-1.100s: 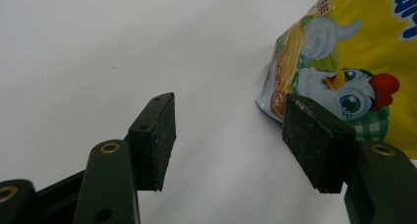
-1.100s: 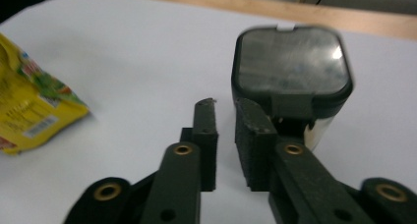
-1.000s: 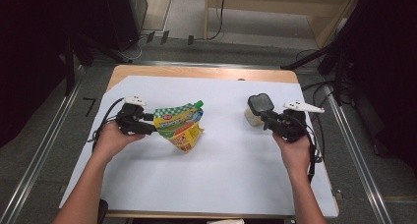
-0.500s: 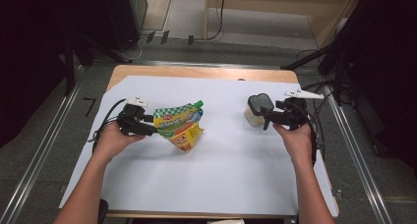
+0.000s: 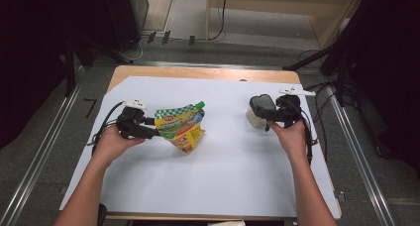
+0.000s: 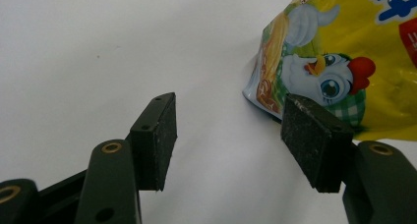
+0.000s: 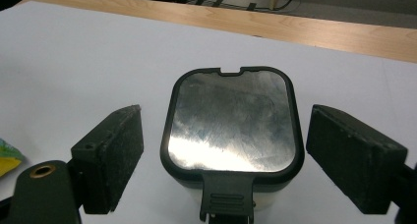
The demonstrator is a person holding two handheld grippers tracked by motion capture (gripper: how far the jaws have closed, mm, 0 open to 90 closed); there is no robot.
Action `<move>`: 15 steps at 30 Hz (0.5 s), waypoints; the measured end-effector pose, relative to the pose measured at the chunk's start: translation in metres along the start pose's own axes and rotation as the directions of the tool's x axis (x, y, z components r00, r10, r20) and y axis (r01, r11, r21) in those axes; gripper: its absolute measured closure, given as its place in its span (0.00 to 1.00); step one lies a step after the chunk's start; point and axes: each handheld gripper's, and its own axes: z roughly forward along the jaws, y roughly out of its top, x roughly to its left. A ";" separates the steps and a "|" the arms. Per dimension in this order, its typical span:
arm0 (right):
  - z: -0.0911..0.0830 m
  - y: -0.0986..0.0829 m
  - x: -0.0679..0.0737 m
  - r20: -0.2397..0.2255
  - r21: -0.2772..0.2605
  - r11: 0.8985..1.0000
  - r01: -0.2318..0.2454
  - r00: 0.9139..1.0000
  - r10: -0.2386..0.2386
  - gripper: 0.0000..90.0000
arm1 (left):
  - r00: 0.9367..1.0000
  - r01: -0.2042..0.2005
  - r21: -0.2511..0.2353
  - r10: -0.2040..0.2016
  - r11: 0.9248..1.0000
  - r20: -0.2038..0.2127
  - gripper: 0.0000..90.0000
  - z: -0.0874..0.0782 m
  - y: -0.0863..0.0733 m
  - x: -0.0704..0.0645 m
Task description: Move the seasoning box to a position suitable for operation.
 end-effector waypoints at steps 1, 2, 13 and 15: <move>0.002 0.000 0.000 -0.002 -0.003 1.000 -0.005 1.000 0.005 0.14 | 1.000 0.003 -0.005 -0.003 1.000 -0.001 0.44 -0.001 -0.001 0.000; 0.004 -0.001 -0.001 0.006 -0.003 1.000 -0.002 1.000 0.002 0.14 | 1.000 0.003 -0.005 -0.003 1.000 -0.004 0.44 -0.002 -0.002 0.000; 0.041 -0.015 0.001 0.047 0.049 0.999 0.021 0.999 -0.023 0.12 | 1.000 0.017 -0.015 -0.018 1.000 -0.026 0.44 -0.011 -0.012 0.000; 0.043 -0.016 0.002 0.059 0.052 0.998 0.028 0.998 -0.031 0.13 | 0.999 0.020 -0.015 -0.020 1.000 -0.028 0.44 -0.012 -0.013 0.000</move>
